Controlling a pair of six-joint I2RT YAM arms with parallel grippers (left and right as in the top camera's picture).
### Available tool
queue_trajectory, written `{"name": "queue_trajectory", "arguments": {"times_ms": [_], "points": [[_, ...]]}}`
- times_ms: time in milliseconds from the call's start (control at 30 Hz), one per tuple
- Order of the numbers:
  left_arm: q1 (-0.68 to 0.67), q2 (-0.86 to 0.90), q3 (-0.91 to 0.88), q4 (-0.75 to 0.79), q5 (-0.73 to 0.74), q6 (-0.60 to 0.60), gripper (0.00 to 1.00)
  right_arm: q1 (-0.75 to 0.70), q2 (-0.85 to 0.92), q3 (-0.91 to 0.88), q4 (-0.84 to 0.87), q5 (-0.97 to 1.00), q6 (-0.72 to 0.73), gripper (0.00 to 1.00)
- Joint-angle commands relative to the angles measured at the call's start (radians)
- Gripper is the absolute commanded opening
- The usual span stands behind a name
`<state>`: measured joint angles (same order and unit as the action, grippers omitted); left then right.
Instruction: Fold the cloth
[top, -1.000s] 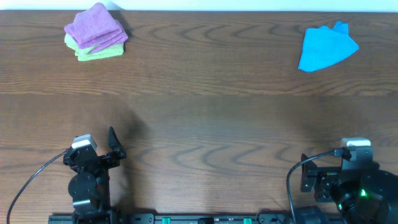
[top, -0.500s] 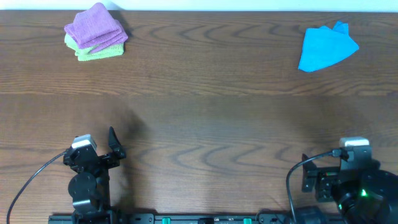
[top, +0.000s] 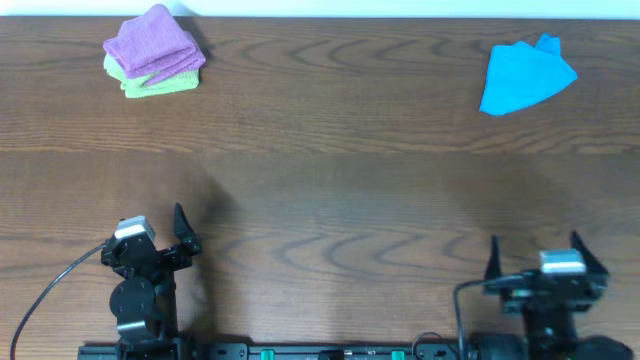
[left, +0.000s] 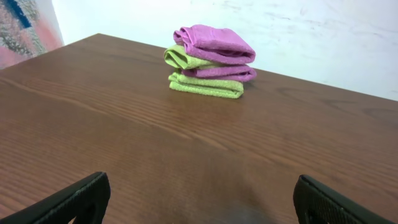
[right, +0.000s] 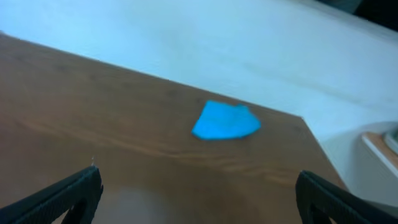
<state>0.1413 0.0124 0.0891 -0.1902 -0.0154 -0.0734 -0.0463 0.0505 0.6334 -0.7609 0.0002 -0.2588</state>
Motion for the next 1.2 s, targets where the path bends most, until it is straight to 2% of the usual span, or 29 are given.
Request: {"name": "queue_trajectory", "arguments": {"times_ms": [0, 267, 500, 900, 1167], "points": [[0.002, -0.007, -0.032, -0.006, -0.017, 0.014, 0.95, -0.006, -0.046, -0.113, 0.043, -0.017, -0.023, 0.99], [0.002, -0.007, -0.032, -0.006, -0.017, 0.015, 0.95, 0.028, -0.045, -0.298, 0.178, -0.017, -0.023, 0.99], [0.002, -0.007, -0.032, -0.006, -0.017, 0.015, 0.95, 0.028, -0.045, -0.392, 0.22, -0.016, -0.023, 0.99], [0.002, -0.007, -0.032, -0.006, -0.017, 0.015, 0.95, 0.028, -0.045, -0.487, 0.219, -0.018, -0.022, 0.99], [0.002, -0.007, -0.032, -0.006, -0.017, 0.015, 0.95, 0.027, -0.045, -0.489, 0.22, -0.013, -0.019, 0.99]]}}
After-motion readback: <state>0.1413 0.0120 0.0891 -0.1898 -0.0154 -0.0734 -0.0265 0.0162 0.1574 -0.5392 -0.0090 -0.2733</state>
